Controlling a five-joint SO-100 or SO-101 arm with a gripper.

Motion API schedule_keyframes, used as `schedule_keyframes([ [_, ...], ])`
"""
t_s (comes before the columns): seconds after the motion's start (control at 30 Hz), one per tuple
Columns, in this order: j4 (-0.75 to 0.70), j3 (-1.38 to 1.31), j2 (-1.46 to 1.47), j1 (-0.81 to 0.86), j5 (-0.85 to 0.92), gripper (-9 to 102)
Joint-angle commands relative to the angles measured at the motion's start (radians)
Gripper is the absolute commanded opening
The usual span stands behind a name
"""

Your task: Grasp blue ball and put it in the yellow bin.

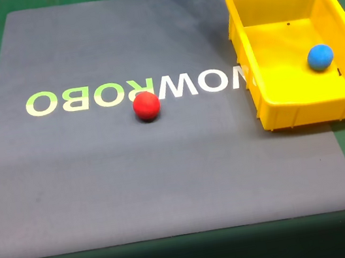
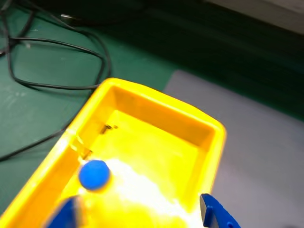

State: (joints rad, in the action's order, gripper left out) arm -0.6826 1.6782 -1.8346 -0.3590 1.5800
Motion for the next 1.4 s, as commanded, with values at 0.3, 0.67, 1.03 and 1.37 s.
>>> schedule_keyframes([
  [0.3, -0.144, 0.492, -0.655, 0.276, 0.035, 0],
  [0.67, -0.144, 1.193, -1.195, 0.446, 0.081, 0],
  [1.03, -0.235, 1.381, -1.336, 0.505, 0.048, 0],
  [1.37, -0.509, 1.422, -1.482, 0.491, 0.044, 0],
])
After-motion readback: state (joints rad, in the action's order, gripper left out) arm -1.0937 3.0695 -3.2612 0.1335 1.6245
